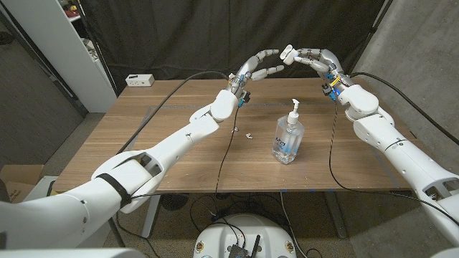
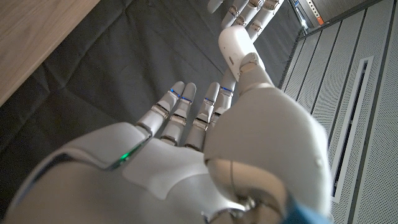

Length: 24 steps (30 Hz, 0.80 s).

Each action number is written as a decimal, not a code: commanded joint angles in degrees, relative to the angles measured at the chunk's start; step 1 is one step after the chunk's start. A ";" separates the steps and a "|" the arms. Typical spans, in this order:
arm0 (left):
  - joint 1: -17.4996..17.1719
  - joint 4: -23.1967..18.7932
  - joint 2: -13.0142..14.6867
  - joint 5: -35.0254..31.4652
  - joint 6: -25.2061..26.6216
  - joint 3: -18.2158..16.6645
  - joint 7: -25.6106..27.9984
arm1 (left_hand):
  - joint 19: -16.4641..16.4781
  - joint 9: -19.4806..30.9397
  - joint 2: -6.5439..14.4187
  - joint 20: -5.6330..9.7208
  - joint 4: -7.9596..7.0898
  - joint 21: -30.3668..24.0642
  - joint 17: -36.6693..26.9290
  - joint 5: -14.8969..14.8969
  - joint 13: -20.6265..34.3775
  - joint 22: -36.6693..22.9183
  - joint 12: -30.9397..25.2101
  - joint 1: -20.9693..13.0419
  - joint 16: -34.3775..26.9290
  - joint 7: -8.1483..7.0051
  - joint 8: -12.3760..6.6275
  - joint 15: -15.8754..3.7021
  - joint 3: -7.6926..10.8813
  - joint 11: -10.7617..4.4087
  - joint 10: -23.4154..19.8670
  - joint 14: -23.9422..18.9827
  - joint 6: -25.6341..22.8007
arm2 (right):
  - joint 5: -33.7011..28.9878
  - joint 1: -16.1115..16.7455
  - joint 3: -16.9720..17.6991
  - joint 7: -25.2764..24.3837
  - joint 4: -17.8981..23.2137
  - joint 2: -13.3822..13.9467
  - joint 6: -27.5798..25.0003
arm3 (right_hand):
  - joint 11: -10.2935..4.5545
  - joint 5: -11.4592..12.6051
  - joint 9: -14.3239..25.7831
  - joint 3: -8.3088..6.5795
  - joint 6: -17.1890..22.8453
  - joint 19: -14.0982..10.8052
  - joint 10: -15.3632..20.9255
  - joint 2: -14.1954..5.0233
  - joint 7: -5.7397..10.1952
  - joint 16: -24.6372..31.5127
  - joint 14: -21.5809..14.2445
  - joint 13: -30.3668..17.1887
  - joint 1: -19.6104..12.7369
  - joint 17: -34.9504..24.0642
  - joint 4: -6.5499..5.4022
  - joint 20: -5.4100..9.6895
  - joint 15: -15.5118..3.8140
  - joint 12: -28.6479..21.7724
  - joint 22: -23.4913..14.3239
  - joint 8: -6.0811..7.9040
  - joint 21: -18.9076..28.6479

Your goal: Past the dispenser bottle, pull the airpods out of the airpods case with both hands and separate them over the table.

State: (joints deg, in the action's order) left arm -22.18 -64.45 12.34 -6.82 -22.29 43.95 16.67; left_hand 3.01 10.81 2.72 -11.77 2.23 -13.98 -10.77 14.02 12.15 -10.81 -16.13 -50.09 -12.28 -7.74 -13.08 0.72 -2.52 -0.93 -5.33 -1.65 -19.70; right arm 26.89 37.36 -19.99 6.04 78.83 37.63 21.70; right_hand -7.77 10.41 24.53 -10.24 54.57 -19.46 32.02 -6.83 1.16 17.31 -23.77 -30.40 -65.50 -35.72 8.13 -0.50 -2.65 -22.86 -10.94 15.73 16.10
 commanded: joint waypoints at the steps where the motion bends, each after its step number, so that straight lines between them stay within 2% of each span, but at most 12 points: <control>1: 0.90 1.33 -0.69 1.03 -0.12 0.11 -1.78 | -0.17 0.08 0.50 -0.25 -0.05 0.24 -0.14 -0.04 0.07 -0.17 0.35 -0.10 0.24 0.00 0.52 -0.02 -0.72 -0.06 0.57 0.21 0.62 | 0.23 0.68 0.33 0.12 0.94 0.55 -0.10 | 0.01 0.33 12.08 -0.15 2.44 -0.28 0.09 -0.53 1.88 -0.28 -0.64 -0.18 0.04 -0.10 -0.07 -0.11 -7.96 0.25 -0.13 0.52 -0.13; 10: 0.93 0.81 -0.59 1.79 0.51 0.34 -3.44 | -0.66 0.06 0.61 -0.42 -0.22 0.63 -0.22 -0.09 0.09 -0.19 0.93 0.25 0.69 0.36 0.27 0.23 -0.95 0.23 1.61 1.07 -1.18 | 0.50 1.15 0.46 0.40 1.53 0.80 -0.10 | 0.08 0.33 12.06 -0.15 2.53 -0.27 0.07 -0.57 1.83 -0.28 -0.64 -0.20 0.08 -0.16 -0.11 -0.14 -8.03 0.28 -0.13 0.51 -0.16; 18: 0.46 0.16 -0.40 2.32 0.13 0.38 -4.31 | -0.89 0.06 0.88 -0.42 -0.28 0.92 -0.26 -0.09 0.12 -0.21 1.17 0.33 0.77 -0.02 -0.71 0.33 -1.07 0.39 1.81 1.12 -5.38 | 0.79 1.58 0.59 0.32 1.93 0.83 -0.27 | -0.13 0.33 12.04 -0.15 2.49 -0.27 0.01 -0.55 1.89 -0.35 -0.68 -0.21 0.08 -0.12 -0.10 -0.13 -8.01 0.33 -0.13 0.44 -0.18; 19: 0.37 0.00 -0.32 2.34 0.10 0.38 -4.41 | -0.88 0.06 0.94 -0.42 -0.28 0.95 -0.26 -0.09 0.12 -0.22 1.21 0.32 0.78 -0.08 -0.90 0.35 -1.08 0.04 1.82 1.13 -6.20 | 0.80 1.63 0.59 0.29 2.00 0.82 -0.30 | -0.08 0.34 12.03 -0.18 2.51 -0.28 0.03 -0.55 1.87 -0.39 -0.68 -0.21 0.02 -0.07 -0.06 -0.14 -7.98 0.33 -0.13 0.44 -0.18; 24: -0.30 -1.13 0.13 2.47 0.28 0.18 -4.61 | -0.87 0.09 1.09 -0.42 -0.20 1.06 -0.25 -0.09 0.12 -0.23 1.24 0.19 0.82 0.47 -1.54 0.20 -1.11 0.04 1.64 1.12 -9.14 | 0.62 1.82 0.59 0.09 2.31 0.84 -0.29 | 0.14 0.33 11.97 -0.15 2.51 -0.31 0.09 -0.56 1.85 -0.41 -0.68 -0.21 0.10 -0.07 -0.11 -0.15 -8.03 0.32 -0.13 0.39 -0.18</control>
State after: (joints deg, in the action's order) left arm -21.49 -64.02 11.92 -4.85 -22.11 44.21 13.12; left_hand 2.25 10.75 3.03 -12.07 1.90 -13.32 -10.81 14.02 12.14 -10.80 -15.01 -49.78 -11.64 -7.46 -14.19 0.82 -3.33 -0.71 -3.87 -1.11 -27.39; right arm 27.52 38.69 -19.48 6.29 80.51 38.36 21.52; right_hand -7.77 10.42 24.54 -10.24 54.57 -19.46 32.02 -6.83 1.16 16.91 -23.77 -30.39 -65.29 -35.71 8.13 -0.50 -2.65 -22.86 -10.95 15.92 16.10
